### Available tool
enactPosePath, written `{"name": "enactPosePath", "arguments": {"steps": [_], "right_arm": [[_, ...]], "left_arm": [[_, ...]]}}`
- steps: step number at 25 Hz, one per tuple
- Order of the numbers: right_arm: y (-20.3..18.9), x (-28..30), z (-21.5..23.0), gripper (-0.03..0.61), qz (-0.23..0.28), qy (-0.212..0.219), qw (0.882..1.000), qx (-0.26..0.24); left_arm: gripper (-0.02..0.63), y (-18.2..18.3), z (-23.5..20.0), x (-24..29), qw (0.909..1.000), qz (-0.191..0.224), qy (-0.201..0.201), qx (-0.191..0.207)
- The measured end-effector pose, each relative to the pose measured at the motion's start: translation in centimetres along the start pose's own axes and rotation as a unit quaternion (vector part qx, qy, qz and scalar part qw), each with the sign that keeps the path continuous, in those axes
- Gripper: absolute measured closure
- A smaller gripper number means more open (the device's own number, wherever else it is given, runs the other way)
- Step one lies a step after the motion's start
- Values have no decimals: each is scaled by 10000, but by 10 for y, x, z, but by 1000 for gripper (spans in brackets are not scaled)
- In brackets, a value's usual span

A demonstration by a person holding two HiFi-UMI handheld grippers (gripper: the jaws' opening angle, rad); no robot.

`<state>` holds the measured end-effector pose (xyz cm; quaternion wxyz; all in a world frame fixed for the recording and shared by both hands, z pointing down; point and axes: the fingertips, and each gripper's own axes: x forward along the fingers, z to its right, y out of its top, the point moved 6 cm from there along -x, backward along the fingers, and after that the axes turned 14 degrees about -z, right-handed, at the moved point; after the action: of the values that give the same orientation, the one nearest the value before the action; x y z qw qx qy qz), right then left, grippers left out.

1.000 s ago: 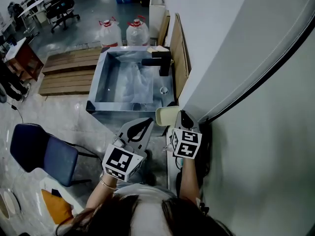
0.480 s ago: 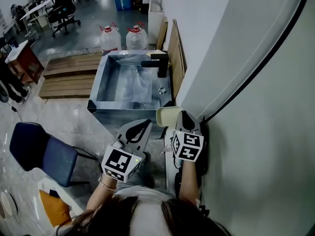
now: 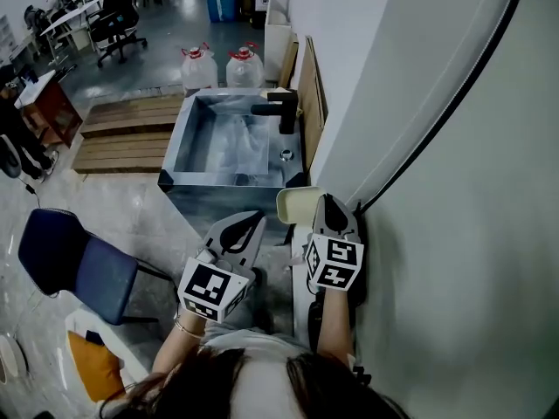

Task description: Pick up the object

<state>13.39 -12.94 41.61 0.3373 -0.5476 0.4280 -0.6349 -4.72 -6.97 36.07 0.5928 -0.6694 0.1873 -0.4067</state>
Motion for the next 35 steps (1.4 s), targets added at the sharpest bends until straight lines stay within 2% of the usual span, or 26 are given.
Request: {"name": "enactPosePath", "arguments": {"steps": [14, 22, 26, 35], "right_arm": [[11, -56, 7, 546, 483, 138, 9987, 13], [14, -81, 9, 546, 653, 184, 9976, 105], [14, -89, 5, 546, 755, 303, 9964, 248], [21, -107, -17, 546, 952, 212, 9951, 169]], "left_arm": [[606, 8, 26, -17, 9998, 63, 155, 98], [606, 7, 37, -27, 9997, -100, 148, 186], [606, 6, 36, -33, 9996, -86, 170, 221], [606, 2, 30, -55, 9996, 46, 129, 230]]}}
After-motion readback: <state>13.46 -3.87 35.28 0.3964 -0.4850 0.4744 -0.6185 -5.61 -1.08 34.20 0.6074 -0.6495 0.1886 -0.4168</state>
